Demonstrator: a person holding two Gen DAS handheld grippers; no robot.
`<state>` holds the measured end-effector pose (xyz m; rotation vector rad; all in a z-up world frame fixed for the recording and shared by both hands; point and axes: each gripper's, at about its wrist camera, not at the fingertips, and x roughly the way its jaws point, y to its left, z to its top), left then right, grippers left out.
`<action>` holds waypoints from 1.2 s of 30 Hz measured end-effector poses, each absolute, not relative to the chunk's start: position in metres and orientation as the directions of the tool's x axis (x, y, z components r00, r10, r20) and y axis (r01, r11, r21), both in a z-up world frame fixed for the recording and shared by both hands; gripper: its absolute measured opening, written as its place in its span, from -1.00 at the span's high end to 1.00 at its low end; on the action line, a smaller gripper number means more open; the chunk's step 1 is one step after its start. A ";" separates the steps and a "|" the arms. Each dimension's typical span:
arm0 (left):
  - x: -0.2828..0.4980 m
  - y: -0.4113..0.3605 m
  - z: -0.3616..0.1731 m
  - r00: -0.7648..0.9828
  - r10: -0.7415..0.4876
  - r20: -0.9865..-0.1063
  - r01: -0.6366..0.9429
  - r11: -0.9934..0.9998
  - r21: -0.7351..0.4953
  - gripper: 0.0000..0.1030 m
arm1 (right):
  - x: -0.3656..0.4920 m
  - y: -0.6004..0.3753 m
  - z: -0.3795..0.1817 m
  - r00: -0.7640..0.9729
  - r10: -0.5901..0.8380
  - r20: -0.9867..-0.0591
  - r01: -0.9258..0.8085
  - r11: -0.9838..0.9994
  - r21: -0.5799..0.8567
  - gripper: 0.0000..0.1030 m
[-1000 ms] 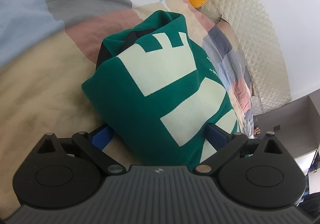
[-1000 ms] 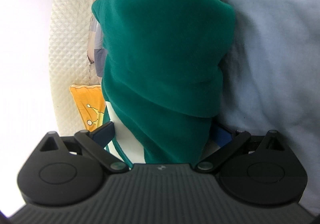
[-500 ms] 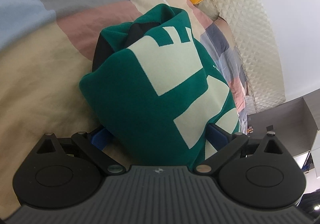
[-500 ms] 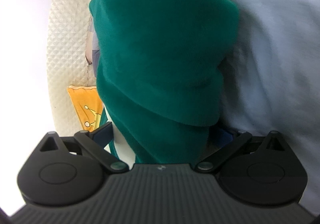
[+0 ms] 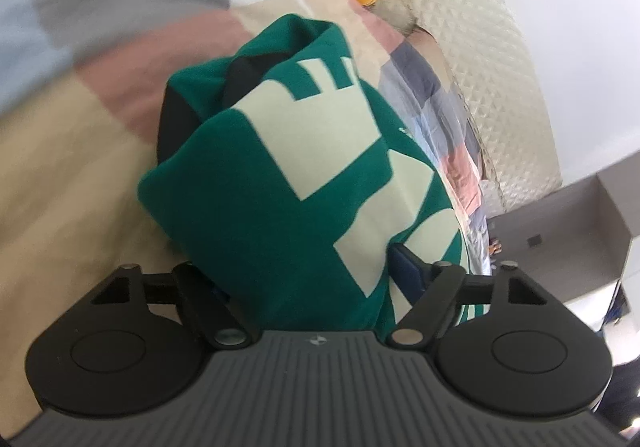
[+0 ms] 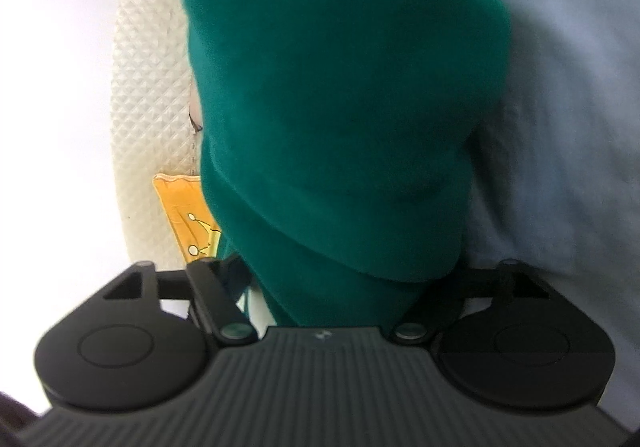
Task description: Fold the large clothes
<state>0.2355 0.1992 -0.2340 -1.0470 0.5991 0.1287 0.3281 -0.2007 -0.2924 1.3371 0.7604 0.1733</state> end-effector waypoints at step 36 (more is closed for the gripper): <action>0.215 0.130 -0.107 0.921 -0.178 -0.347 -0.100 0.753 -0.651 0.05 | 0.284 -0.268 -0.198 0.804 0.561 -0.195 -0.015 0.348 0.937 0.37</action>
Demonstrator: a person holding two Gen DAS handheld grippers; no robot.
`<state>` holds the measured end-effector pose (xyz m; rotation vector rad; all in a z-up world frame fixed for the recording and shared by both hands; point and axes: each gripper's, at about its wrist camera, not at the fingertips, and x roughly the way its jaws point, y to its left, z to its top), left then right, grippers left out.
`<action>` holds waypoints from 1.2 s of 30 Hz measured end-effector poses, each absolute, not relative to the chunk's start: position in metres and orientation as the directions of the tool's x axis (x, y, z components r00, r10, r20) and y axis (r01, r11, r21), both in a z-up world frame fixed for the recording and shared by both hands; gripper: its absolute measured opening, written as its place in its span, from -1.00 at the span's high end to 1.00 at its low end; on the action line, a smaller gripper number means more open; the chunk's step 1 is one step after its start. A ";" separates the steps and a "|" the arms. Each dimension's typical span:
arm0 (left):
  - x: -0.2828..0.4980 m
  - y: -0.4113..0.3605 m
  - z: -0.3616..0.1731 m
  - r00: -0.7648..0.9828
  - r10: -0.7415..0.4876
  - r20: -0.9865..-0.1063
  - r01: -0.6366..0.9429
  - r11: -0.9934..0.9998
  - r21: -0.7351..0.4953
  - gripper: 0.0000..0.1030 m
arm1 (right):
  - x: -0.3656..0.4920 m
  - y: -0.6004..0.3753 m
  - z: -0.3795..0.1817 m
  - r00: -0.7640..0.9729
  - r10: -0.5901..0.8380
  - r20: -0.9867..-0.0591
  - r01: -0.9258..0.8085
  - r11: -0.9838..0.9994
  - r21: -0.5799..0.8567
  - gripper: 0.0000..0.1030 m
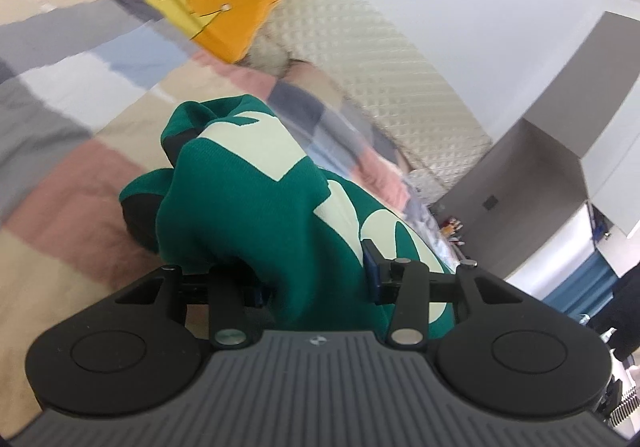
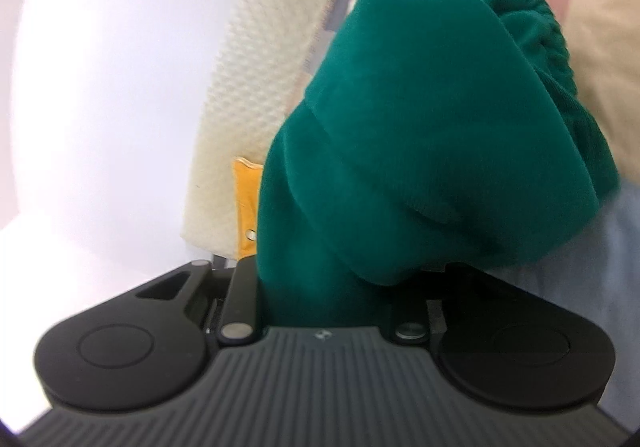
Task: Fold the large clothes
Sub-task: 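Lift the rolled hoodie with both grippers and carry it across the bed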
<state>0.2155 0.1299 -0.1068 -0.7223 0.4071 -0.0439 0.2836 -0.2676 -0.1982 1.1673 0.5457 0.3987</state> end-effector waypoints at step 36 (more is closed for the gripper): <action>0.622 -0.065 -0.067 0.870 -0.388 -0.304 0.214 0.852 -0.477 0.04 | 0.544 -0.420 -0.171 0.894 0.442 -0.065 -0.162 0.457 0.874 0.37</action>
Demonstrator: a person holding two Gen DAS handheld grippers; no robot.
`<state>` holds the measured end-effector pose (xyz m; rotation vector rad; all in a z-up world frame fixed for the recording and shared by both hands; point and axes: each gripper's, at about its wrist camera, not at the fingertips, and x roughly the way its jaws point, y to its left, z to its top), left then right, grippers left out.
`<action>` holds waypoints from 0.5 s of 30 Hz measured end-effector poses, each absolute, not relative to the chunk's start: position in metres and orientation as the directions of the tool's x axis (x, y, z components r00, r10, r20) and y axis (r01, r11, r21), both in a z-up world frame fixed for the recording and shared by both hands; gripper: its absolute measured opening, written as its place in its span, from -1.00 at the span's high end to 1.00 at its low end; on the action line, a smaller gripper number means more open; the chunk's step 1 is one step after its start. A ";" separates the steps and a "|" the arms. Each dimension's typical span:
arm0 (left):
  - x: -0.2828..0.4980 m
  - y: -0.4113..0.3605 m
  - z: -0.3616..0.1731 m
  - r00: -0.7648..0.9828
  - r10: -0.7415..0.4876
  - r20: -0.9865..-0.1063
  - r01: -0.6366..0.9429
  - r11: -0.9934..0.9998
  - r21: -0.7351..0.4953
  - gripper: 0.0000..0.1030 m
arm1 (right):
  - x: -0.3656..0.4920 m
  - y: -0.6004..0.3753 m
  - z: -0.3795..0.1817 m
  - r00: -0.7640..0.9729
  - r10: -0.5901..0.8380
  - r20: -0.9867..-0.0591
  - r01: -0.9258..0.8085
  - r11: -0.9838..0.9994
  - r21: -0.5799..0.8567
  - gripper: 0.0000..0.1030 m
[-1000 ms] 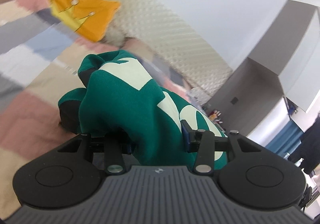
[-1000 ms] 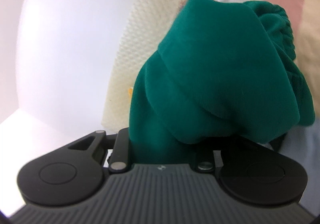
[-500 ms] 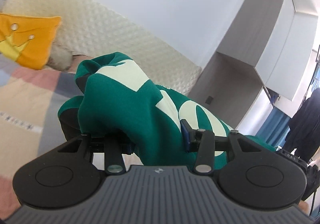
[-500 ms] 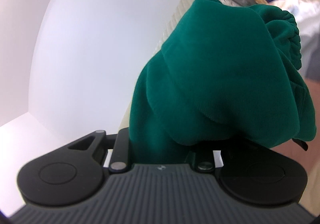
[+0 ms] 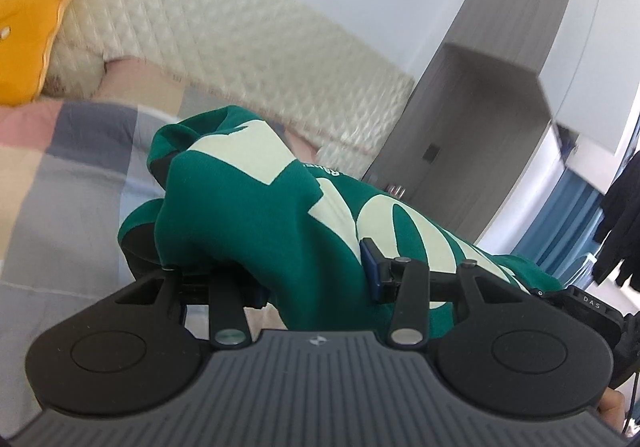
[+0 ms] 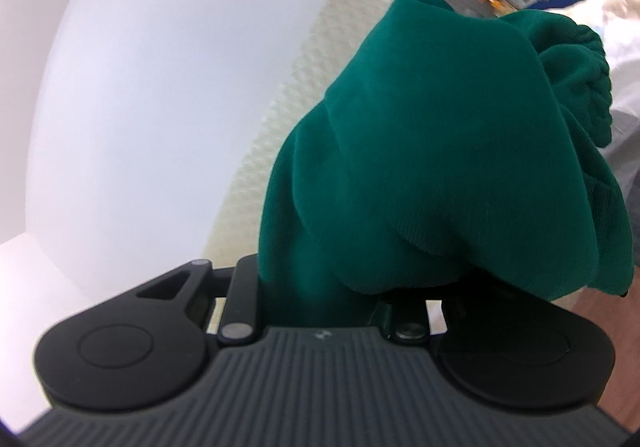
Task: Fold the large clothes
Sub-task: 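Lift the rolled hoodie with both grippers and carry it across the bed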
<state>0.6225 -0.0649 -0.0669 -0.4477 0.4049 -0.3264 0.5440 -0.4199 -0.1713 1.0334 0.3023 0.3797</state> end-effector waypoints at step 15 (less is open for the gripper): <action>0.617 -0.055 -0.200 0.790 -0.411 -0.456 0.170 0.860 -0.482 0.04 | 0.539 -0.423 -0.265 0.869 0.440 -0.226 -0.021 0.489 0.872 0.37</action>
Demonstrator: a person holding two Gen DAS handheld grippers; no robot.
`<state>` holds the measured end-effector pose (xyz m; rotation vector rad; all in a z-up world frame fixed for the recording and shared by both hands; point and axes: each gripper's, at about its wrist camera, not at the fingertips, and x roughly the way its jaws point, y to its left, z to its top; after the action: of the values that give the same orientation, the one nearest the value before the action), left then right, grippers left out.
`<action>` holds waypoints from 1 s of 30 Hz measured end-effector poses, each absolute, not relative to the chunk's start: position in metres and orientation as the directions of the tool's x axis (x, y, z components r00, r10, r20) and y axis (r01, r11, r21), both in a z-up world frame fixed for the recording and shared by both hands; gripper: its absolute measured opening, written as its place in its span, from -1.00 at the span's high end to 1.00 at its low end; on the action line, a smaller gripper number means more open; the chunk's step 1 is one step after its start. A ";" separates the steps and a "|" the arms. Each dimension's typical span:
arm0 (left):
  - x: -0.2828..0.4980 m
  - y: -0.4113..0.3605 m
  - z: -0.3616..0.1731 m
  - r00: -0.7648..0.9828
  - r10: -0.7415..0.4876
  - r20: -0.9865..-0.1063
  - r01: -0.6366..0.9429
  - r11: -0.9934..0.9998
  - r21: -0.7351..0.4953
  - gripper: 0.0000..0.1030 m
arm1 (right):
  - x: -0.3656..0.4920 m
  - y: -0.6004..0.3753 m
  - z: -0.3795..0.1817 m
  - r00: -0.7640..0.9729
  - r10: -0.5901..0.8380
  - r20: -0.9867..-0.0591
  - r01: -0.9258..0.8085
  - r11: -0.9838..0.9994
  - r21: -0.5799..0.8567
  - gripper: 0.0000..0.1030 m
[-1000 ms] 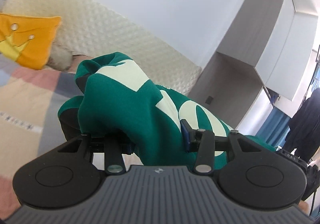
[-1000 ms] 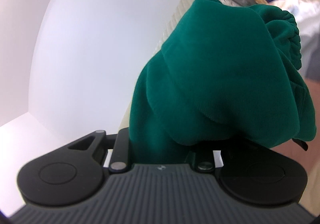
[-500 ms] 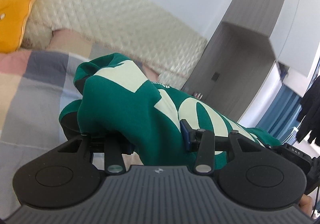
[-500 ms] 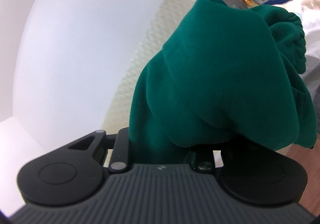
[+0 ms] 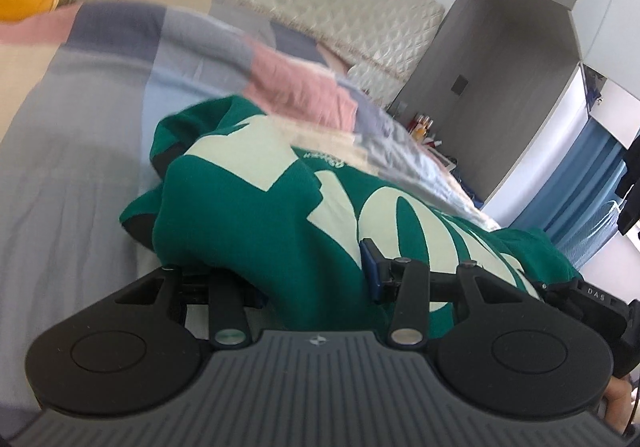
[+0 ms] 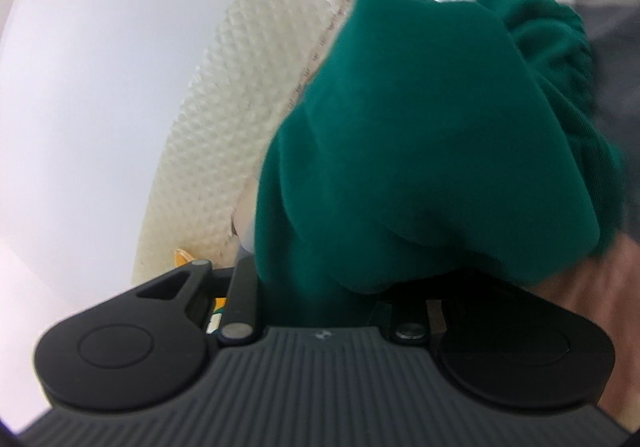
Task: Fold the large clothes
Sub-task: 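Lift the rolled hoodie with both grippers and carry it across the bed, then lower the rolled hoodie onto the bed and open both grippers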
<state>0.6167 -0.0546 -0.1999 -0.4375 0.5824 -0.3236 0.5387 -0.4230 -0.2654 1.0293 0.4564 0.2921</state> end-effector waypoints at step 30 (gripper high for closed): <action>0.482 -0.035 -0.107 0.796 -0.305 -0.523 0.158 0.939 -0.306 -0.09 | 0.439 -0.435 -0.150 0.847 0.303 -0.438 0.188 0.599 0.778 0.05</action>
<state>0.4815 -0.0354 -0.1069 -0.2540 0.6013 -0.2513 0.4389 -0.4348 -0.1502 0.9402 0.5787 0.0712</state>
